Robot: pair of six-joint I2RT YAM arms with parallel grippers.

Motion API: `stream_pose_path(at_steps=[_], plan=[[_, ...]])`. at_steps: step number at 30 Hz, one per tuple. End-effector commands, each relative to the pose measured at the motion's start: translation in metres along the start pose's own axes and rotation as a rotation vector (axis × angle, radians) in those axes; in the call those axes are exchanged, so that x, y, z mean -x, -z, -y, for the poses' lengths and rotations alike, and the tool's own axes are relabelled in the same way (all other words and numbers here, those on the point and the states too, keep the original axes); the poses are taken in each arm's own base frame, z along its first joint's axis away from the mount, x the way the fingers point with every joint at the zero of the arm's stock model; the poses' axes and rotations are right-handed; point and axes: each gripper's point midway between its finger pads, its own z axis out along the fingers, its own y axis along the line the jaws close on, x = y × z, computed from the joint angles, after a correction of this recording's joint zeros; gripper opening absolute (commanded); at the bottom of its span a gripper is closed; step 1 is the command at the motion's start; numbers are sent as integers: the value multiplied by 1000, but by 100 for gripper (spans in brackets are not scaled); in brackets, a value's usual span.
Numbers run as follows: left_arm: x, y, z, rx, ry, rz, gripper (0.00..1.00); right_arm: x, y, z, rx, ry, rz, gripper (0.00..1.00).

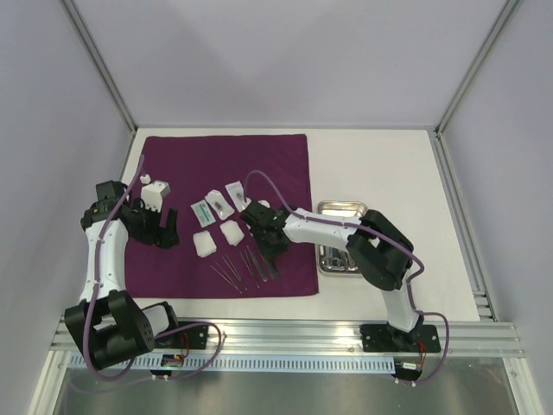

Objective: Prepare the surgical pack

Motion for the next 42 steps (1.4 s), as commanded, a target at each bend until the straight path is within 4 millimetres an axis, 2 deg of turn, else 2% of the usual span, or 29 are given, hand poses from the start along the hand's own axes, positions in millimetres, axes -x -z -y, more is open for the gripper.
stream_pose_path(at_steps=[1,6,12,16,25,28,37,41,42], plan=[[8,3,-4,17,-2,20,91,-1,-6,-11,27,23,-18,28],[7,4,-3,15,-2,21,91,-12,-17,-7,0,22,-61,27],[6,4,-3,17,-5,20,91,-18,-20,1,-37,13,-78,5],[7,4,-4,17,-7,22,91,-12,-13,-6,4,2,-55,1],[6,5,-4,22,-11,20,91,12,19,-23,141,-40,60,0],[6,5,-4,21,-9,19,91,14,25,-23,190,-67,76,1],[7,5,-4,22,-10,22,91,16,34,-12,184,-86,106,1],[6,4,-5,23,-9,18,91,24,47,-7,189,-105,144,1],[6,4,-5,23,-10,18,91,32,60,-1,167,-114,187,1]])
